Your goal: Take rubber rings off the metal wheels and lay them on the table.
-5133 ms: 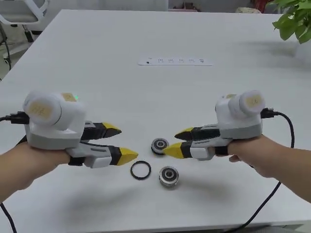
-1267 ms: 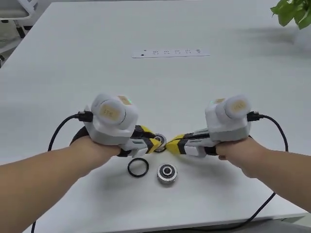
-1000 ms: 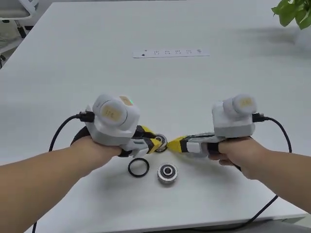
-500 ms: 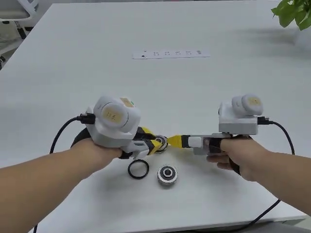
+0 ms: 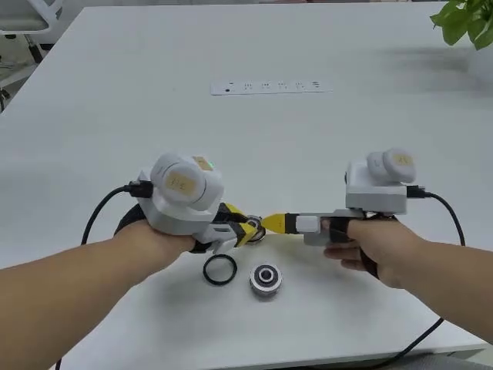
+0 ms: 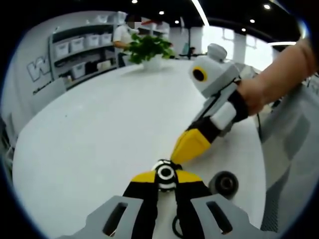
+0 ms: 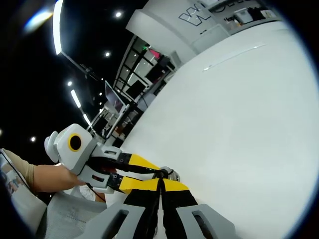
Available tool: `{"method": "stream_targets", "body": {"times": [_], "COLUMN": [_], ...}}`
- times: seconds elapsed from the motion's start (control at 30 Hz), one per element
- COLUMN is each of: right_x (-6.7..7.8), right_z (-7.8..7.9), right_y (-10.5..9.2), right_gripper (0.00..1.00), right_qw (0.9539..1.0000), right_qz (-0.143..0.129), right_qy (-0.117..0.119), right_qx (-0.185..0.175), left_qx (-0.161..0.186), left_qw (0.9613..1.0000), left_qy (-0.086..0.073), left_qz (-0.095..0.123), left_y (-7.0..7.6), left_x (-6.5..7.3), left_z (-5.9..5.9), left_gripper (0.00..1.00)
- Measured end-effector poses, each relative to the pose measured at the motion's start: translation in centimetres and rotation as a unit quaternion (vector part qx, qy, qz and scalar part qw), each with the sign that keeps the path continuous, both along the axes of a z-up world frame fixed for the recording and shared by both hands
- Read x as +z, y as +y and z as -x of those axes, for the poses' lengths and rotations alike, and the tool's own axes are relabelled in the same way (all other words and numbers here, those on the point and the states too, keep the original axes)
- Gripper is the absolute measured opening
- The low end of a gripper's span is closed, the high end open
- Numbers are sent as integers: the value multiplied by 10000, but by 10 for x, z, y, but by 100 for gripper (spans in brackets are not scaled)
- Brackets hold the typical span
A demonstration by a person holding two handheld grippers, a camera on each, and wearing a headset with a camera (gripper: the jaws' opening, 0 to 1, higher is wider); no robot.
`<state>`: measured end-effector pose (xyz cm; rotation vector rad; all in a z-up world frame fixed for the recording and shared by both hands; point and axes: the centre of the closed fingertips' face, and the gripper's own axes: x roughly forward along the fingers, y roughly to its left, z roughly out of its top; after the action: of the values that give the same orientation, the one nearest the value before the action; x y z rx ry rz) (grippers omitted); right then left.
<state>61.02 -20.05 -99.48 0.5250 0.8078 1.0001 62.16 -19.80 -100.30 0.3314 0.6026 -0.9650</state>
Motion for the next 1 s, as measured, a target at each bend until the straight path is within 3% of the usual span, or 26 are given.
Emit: {"method": "stream_targets", "body": {"times": [0.2,0.27,0.7,1.0], "right_x": [8,7,15,9], "right_z": [2,4,12,4], "right_y": [8,10,8,0], "right_gripper": [0,0,0,0], "right_qw": [9998,9998,9985,9997], "right_qz": [-189,-129,-438,-209], "right_qy": [-17,-55,167,109], "right_qx": [60,141,292,54], "left_qx": [-9,-8,-6,-98], "left_qw": [10000,10000,10000,9999], "left_qy": [-10,-21,-39,-43], "left_qz": [-1,-2,18,-46], "left_y": [0,0,0,-1], "left_x": [0,0,0,0], "left_z": [0,0,0,2], "left_gripper": [12,12,12,13]}}
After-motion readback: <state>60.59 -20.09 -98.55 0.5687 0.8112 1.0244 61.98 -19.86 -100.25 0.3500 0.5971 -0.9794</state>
